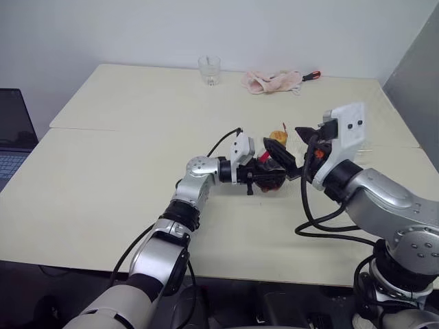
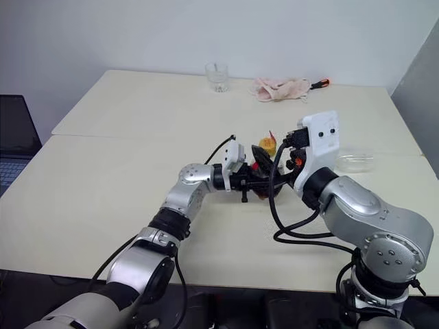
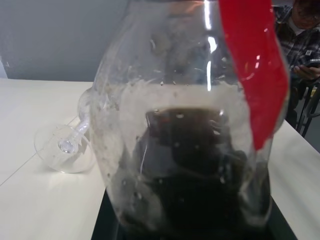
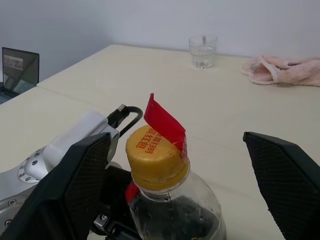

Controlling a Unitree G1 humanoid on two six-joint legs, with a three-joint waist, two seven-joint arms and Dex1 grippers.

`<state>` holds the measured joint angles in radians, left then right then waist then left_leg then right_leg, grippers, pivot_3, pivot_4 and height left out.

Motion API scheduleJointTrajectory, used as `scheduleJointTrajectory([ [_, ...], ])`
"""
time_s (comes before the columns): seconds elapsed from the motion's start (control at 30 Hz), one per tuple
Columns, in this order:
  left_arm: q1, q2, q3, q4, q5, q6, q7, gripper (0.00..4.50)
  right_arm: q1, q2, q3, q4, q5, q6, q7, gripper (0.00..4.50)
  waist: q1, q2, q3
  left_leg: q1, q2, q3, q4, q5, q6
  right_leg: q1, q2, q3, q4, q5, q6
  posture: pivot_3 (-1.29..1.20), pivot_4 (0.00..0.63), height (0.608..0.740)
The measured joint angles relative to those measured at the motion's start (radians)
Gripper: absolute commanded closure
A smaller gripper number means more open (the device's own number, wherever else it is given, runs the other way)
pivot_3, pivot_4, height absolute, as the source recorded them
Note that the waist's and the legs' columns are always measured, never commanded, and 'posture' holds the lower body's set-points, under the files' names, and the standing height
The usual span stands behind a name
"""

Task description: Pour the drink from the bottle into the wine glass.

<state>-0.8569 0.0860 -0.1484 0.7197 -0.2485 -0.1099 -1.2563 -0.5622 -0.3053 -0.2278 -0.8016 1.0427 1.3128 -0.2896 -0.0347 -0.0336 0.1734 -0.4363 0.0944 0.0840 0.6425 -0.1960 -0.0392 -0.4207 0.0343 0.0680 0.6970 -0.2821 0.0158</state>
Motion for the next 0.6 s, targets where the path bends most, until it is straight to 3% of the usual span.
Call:
scheduleJointTrajectory([
  [0.27, 0.0, 0.005, 0.0, -0.002, 0.0, 0.0, 0.001, 3.49, -0.074, 0.038, 0.086, 0.1, -0.063, -0.045, -0.002, 0.0, -0.001, 0.0, 0.0, 0.0, 0.0, 0.0, 0.0, 0.0, 0.0, 0.0, 0.0, -0.001, 0.0, 0.0, 0.0, 0.0, 0.15, 0.74],
  [0.6, 0.001, 0.01, 0.0, -0.005, 0.0, 0.001, 0.003, 3.49, -0.086, 0.031, 0.091, 0.156, -0.14, -0.075, 0.032, 0.0, 0.0, 0.0, 0.0, -0.001, 0.0, 0.0, 0.0, 0.0, 0.0, 0.0, 0.0, -0.001, -0.001, 0.0, 0.0, 0.0, 0.15, 0.74],
])
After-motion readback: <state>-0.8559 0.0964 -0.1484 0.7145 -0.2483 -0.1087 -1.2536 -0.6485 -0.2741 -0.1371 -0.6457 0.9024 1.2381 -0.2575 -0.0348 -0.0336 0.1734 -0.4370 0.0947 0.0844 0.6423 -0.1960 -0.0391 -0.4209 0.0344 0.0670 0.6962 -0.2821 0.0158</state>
